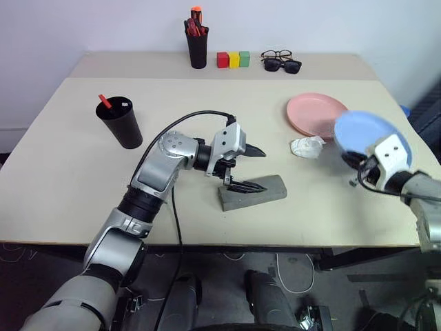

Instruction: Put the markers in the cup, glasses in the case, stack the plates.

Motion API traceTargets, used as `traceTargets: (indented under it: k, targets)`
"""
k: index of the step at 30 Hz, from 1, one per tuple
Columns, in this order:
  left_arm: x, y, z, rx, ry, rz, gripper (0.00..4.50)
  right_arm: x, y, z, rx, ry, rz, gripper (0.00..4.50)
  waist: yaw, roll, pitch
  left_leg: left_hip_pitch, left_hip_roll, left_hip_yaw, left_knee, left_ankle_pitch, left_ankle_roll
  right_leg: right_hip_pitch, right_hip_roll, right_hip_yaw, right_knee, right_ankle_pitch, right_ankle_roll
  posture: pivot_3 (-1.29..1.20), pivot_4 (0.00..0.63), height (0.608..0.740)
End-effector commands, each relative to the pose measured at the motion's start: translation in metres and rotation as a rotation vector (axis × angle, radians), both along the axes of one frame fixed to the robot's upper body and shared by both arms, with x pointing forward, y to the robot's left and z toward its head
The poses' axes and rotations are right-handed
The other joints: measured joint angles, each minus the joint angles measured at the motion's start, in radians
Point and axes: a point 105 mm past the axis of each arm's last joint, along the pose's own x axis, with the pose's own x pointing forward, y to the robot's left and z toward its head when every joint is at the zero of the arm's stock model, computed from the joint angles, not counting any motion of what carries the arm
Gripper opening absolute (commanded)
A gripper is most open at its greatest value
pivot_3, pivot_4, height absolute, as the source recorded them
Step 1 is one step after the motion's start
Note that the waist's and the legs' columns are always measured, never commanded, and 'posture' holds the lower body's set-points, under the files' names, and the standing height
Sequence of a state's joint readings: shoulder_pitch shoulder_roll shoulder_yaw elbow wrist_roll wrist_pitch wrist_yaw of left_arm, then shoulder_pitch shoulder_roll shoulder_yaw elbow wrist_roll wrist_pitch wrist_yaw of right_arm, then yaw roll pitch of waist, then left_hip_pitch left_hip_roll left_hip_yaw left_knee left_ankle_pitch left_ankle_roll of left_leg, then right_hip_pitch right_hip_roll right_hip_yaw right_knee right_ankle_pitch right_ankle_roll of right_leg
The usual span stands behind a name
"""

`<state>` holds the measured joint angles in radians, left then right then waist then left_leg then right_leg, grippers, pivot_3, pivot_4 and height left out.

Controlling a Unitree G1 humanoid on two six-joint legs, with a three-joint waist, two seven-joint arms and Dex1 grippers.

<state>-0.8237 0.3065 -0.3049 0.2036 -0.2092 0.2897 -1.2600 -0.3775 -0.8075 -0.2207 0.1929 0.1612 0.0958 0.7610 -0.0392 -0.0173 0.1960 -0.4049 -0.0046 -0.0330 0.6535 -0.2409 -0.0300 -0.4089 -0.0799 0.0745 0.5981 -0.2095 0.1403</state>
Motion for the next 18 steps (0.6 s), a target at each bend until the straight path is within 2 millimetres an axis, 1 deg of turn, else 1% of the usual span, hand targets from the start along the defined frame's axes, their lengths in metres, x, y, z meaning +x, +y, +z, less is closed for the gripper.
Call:
traceTargets:
  k: [1, 4, 8, 10, 14, 18]
  targets:
    - [-0.002, 0.002, 0.01, -0.023, -0.034, 0.01, 4.5, 0.017, 0.011, 0.024, -0.074, -0.071, 0.056, 0.03, -0.006, 0.0, 0.0, 0.0, 0.0, 0.0, 0.0, 0.0, 0.0, 0.0, 0.0, 0.0, 0.0, 0.0, 0.001, 0.0, 0.15, 0.74]
    - [-0.001, 0.005, 0.01, -0.027, -0.036, 0.035, 4.5, 0.036, 0.023, 0.029, -0.099, -0.077, 0.109, 0.03, -0.005, 0.0, 0.0, 0.0, 0.0, 0.0, -0.001, 0.0, 0.0, 0.0, 0.0, 0.0, -0.001, 0.001, 0.002, 0.0, 0.15, 0.74]
    - [0.0, 0.01, 0.013, -0.036, -0.037, 0.074, 4.5, 0.058, 0.038, 0.029, -0.118, -0.067, 0.163, 0.03, -0.007, 0.0, 0.0, 0.0, 0.0, 0.0, -0.004, 0.0, 0.0, -0.001, 0.0, 0.0, -0.001, 0.002, 0.003, 0.0, 0.15, 0.74]
    - [0.001, 0.015, 0.013, -0.037, -0.038, 0.111, 4.5, 0.069, 0.047, 0.029, -0.125, -0.058, 0.18, 0.03, -0.007, 0.0, 0.0, 0.0, 0.0, 0.0, -0.005, 0.0, 0.0, -0.002, 0.0, 0.0, -0.001, 0.002, 0.003, 0.0, 0.15, 0.74]
    - [0.0, 0.025, 0.014, -0.043, -0.032, 0.172, 4.5, 0.083, 0.058, 0.028, -0.121, -0.047, 0.19, 0.03, -0.006, 0.001, 0.001, -0.001, 0.0, 0.0, -0.006, 0.0, 0.0, -0.003, 0.0, 0.0, 0.0, 0.002, 0.003, 0.0, 0.15, 0.74]
    - [-0.005, 0.036, 0.015, -0.055, -0.021, 0.234, 4.5, 0.091, 0.068, 0.026, -0.12, -0.037, 0.193, 0.03, -0.007, 0.001, 0.001, -0.002, 0.0, 0.0, -0.006, 0.0, 0.0, -0.004, 0.0, 0.0, 0.0, 0.002, 0.003, 0.0, 0.15, 0.74]
